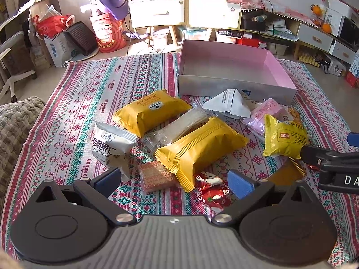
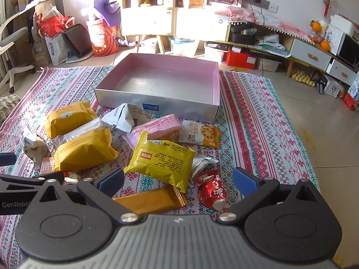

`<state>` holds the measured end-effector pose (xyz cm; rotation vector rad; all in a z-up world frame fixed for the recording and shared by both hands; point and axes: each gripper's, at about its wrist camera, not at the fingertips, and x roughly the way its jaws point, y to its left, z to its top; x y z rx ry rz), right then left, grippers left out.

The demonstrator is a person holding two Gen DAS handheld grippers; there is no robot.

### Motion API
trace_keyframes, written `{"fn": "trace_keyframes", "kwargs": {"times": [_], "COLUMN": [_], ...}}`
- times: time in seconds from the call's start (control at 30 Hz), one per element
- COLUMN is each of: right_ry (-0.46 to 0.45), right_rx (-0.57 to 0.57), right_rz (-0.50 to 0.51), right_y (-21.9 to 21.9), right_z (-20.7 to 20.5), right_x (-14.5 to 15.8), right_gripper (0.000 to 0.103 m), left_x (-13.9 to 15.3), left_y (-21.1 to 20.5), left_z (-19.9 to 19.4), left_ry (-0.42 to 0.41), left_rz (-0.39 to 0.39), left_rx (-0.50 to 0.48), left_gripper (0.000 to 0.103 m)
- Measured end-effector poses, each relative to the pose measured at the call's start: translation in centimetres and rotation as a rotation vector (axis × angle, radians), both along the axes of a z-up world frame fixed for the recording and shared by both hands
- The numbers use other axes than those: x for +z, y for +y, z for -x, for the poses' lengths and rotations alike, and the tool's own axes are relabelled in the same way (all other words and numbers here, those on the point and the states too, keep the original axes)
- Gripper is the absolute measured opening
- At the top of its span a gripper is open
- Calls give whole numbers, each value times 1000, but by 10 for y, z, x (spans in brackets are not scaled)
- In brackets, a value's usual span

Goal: Organize snacks

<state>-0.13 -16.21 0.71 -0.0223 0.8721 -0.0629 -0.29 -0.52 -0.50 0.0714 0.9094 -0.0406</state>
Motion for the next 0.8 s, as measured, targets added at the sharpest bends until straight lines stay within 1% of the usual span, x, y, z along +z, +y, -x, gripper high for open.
{"fn": "trace_keyframes", "kwargs": {"times": [0.8], "right_ry": [6], "right_rx": [-1], "right_rz": [-1], "right_y": [0], "right_z": [1], "right_x": [-2], "right_gripper": [103], "left_x": [0], "left_y": [-3], "left_z": [0], "left_ry": [6], "left_rz": [-1], "left_rx": [-5], "left_gripper": [103]}}
